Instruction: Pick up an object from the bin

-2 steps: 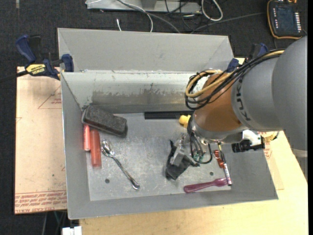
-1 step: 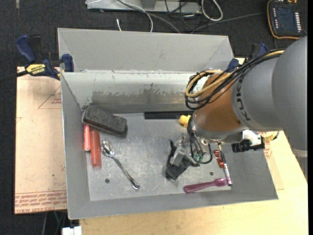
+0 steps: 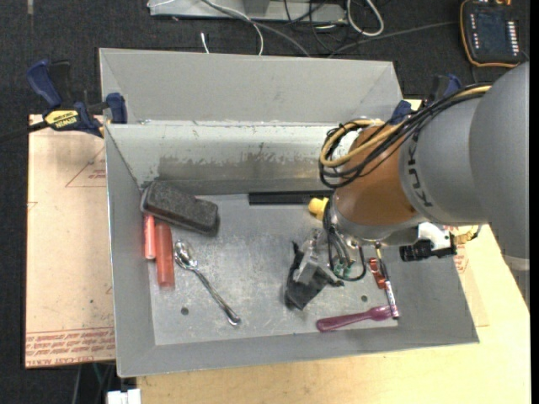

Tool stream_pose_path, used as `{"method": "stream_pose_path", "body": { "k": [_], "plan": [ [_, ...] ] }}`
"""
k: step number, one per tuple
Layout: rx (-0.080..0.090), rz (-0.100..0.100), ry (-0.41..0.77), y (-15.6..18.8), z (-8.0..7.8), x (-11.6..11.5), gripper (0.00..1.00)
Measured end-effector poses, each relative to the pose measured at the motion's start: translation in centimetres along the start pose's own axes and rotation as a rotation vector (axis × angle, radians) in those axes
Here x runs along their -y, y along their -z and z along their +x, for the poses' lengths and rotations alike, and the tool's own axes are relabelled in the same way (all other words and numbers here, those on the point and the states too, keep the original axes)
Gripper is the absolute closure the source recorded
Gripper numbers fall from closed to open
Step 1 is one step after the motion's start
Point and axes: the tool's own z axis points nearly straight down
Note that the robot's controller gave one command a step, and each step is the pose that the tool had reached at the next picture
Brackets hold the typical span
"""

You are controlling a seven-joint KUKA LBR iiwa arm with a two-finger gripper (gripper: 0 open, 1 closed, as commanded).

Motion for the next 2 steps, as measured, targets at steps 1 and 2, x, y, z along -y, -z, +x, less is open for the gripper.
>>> {"method": "stream_pose_path", "body": {
  "k": [1, 2],
  "plan": [
    [-0.011, 0.004, 0.001, 1.6, 0.3, 0.1, 1.0],
    [-0.003, 0.001, 0.002, 5.5, 0.1, 0.0, 1.0]
  ]
}}
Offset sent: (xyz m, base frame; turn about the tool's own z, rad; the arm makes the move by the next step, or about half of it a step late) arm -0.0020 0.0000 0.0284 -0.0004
